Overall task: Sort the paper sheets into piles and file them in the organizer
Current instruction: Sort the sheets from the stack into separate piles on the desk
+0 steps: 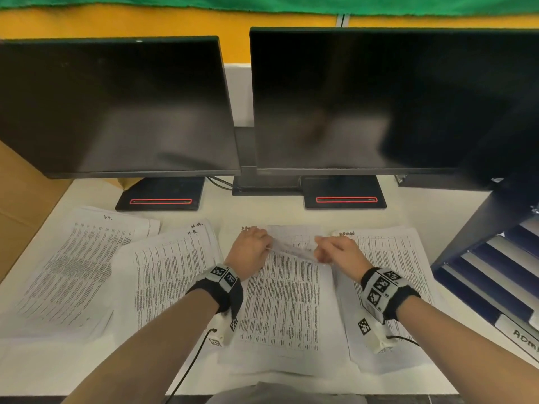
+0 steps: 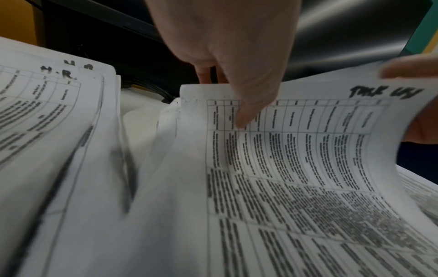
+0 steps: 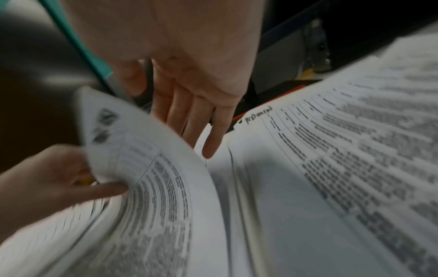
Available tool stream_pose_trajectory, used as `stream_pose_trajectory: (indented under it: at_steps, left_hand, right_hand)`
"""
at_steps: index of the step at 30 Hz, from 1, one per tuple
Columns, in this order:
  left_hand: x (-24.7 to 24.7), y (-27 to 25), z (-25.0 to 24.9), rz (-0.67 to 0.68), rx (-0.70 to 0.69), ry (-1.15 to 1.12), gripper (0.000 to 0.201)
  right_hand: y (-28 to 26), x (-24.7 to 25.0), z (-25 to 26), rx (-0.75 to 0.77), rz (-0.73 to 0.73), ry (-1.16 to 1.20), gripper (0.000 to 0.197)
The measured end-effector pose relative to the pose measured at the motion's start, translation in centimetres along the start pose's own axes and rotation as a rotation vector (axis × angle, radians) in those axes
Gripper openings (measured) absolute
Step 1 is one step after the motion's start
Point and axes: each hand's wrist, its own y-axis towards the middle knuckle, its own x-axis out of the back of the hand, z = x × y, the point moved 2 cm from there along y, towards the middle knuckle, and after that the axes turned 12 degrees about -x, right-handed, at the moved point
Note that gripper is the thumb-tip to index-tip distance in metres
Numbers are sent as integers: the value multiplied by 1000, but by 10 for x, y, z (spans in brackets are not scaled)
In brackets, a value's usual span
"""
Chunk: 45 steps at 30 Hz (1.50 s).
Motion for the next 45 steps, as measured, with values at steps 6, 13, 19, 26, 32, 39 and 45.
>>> stream_pose_trajectory:
  at_steps: [6, 13, 19, 26, 32, 39, 45]
  left_hand:
    - [4, -14, -8, -53, 19, -128, 19]
    - [0, -28, -17, -11, 67, -212, 24]
    - [0, -23, -15, -34, 51, -189, 38]
    - [-2, -13, -10, -64, -24, -66, 30]
    - [-6, -17, -7, -68, -13, -38, 29]
    - [-9, -19, -7, -35, 9, -33, 25]
    - [-12, -19, -2, 14, 38, -14, 23]
  right_hand:
    - [32, 5, -21, -216, -167, -88, 14]
    - [44, -3, -17, -324, -136, -121, 25]
    - [38, -5, -7, -139, -276, -156, 26]
    - [20, -3, -1, 76, -281, -405, 35]
    - [12, 1, -9, 44, -406, -202, 35]
    - [7, 5, -11, -240, -350, 67, 5]
    - [4, 47, -16, -393, -497, 4, 30]
